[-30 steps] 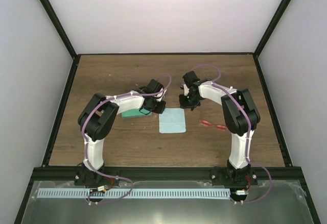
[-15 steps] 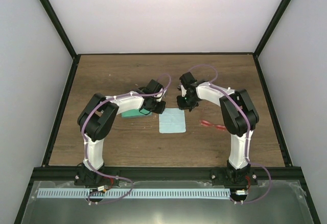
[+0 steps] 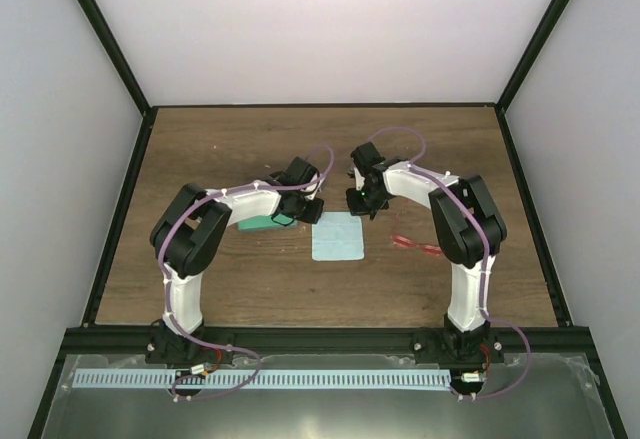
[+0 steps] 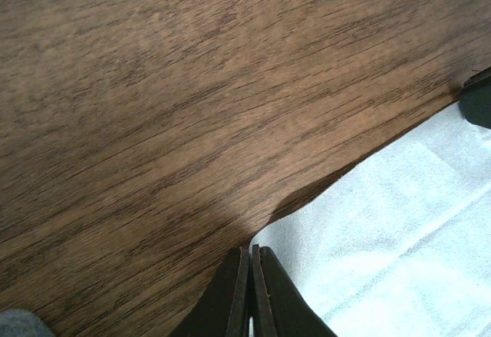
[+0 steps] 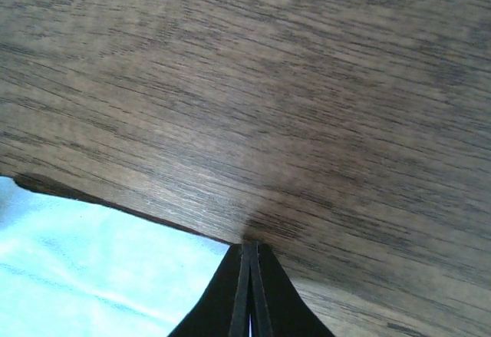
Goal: Organize the sunglasses
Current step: Fold the glasses cleaning cloth at the center of the board.
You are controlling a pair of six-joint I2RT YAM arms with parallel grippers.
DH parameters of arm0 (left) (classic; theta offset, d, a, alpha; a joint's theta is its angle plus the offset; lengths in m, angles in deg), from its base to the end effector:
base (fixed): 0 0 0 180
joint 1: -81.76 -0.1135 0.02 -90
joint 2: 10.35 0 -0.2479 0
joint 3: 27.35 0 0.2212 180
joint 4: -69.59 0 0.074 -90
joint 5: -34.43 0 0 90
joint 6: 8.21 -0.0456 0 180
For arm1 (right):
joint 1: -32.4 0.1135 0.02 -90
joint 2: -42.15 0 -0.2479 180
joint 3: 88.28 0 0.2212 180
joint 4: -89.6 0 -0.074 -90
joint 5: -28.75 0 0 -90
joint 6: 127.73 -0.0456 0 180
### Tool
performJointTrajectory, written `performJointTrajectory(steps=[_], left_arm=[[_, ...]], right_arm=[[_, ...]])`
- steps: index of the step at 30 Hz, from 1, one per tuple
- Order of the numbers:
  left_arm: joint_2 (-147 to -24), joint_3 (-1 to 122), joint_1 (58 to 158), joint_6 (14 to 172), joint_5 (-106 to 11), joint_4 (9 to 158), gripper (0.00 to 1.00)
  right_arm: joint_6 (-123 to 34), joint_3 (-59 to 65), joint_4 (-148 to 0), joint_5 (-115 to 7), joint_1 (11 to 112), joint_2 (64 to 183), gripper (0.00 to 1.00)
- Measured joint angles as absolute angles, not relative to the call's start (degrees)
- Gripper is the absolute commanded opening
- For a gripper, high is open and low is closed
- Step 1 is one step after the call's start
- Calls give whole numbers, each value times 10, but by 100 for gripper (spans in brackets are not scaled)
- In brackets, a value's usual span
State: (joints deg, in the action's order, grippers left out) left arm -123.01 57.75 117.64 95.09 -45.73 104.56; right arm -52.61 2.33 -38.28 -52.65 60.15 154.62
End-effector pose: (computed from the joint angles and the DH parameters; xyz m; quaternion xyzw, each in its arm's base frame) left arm 0.2924 -0.2211 0.1344 0.2094 0.9451 -0.1742 0.1804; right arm 0.3091 0.1704 0.1458 -0.1211 0.9801 0.1197 0.1025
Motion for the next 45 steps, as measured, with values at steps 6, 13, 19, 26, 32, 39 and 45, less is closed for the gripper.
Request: performJointTrajectory(steps=[6, 13, 19, 26, 32, 39, 45], left_arm=[[-1230, 577, 1176, 951, -456, 1045, 4], [-1225, 576, 1176, 952, -444, 1056, 4], [-1216, 576, 1179, 953, -439, 1087, 4], [-1197, 576, 1182, 953, -439, 1106, 4], [-1191, 576, 1187, 955, -439, 1108, 4], [-1189, 576, 1196, 961, -440, 1109, 4], [-1183, 576, 1201, 966, -443, 1113, 4]], right_arm=[[-526, 21, -384, -528, 602, 1544, 1], [-528, 11, -376, -528, 606, 1533, 1], [-533, 7, -374, -530, 616, 1523, 1], [-540, 7, -374, -534, 623, 1511, 1], [-542, 7, -371, -539, 625, 1502, 1], [-543, -2, -366, -542, 632, 1480, 1], [-547, -18, -364, -545, 639, 1462, 1]])
